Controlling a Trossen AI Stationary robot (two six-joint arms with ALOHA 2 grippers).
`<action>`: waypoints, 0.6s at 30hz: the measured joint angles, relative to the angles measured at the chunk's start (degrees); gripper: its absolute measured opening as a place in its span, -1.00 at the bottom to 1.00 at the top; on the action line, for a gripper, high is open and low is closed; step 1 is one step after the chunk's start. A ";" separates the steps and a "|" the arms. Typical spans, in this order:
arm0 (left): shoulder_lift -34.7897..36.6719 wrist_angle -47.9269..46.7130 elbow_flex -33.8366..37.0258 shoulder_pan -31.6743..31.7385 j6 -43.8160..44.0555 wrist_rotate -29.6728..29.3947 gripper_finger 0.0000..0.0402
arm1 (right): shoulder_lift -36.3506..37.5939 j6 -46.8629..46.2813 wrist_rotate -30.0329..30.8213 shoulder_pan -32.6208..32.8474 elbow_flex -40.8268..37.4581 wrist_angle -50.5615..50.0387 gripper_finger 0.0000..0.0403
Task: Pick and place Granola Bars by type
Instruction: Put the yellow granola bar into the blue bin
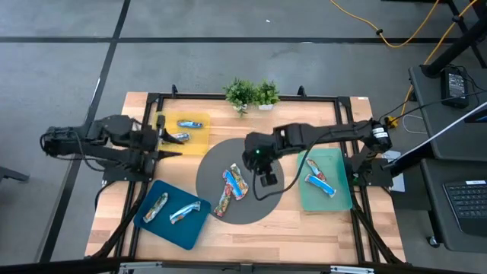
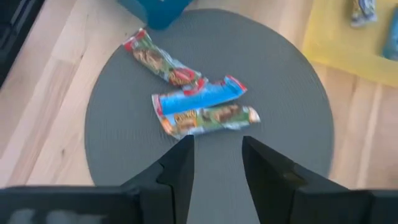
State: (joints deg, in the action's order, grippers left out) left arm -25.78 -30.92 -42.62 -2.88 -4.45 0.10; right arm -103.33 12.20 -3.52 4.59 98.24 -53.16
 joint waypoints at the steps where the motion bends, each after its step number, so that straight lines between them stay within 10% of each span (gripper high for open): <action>1: -0.04 1.79 0.35 -2.00 -1.47 -0.01 -0.26 | 0.00 -0.12 0.01 0.37 -1.02 1.71 -0.32; 18: -1.47 21.94 16.11 -16.23 -11.90 -10.74 -0.26 | -0.22 -7.77 -2.15 0.26 -15.27 19.86 -0.17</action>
State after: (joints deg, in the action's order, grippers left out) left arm -27.25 -8.99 -26.51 -19.11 -16.36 -10.64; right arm -103.55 4.43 -5.67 4.85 82.97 -33.30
